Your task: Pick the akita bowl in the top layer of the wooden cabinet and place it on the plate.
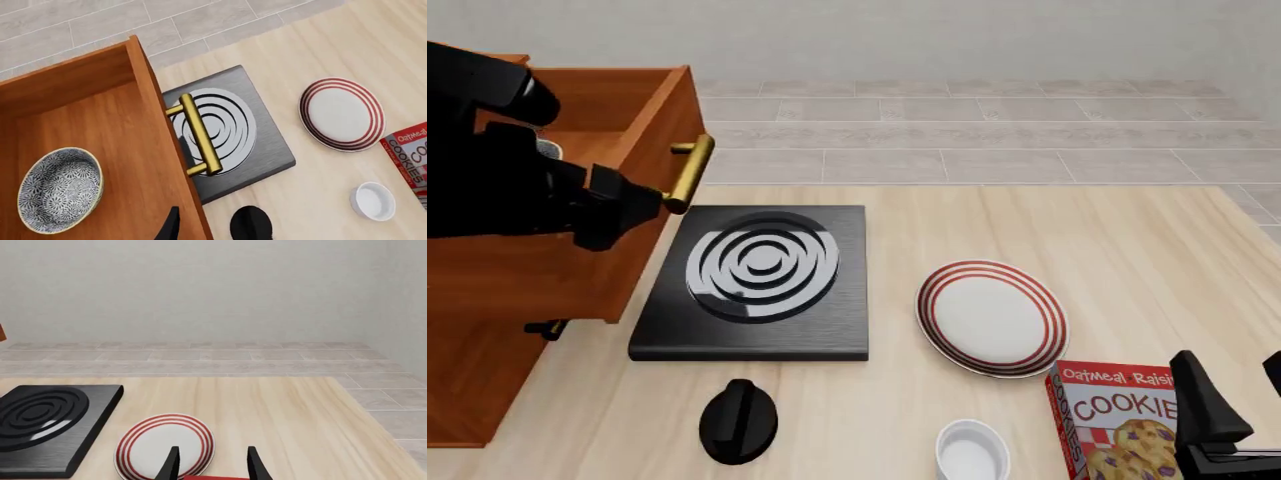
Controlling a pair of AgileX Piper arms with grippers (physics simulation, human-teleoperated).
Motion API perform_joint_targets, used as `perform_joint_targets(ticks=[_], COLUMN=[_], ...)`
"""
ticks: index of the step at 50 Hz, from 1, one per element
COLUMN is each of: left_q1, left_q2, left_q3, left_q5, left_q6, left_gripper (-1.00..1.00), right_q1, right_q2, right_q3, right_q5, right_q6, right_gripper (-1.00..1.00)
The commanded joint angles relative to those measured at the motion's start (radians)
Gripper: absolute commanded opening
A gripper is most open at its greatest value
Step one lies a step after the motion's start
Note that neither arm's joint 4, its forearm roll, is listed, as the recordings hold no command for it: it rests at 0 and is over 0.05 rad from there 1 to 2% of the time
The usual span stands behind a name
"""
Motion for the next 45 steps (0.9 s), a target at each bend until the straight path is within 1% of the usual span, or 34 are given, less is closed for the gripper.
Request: perform_joint_targets(ticks=[1,14,17,31,36,45], left_q1=[-0.038,-0.038,-0.026,-0.011,0.006,0.042], left_q2=[0.012,0.014,0.022,0.029,0.028,0.02], left_q3=[-0.048,-0.074,-0.134,-0.211,-0.215,-0.232], left_q5=[0.003,0.015,0.036,0.077,0.084,0.112], left_q6=[0.006,0.007,0.014,0.041,0.044,0.071], left_gripper=[1.0,1.0,1.0,1.0,1.0,1.0], right_q1=[-0.001,0.001,0.001,0.004,0.005,0.006], right_q2=[-0.005,-0.005,-0.004,-0.001,0.0,0.0], right_q3=[0.0,0.0,0.0,-0.001,-0.001,-0.001], right_q5=[0.004,0.004,0.003,0.0,-0.001,-0.001], right_q6=[0.003,0.004,0.003,0.002,0.002,0.001], right_gripper=[1.0,1.0,1.0,1.0,1.0,1.0])
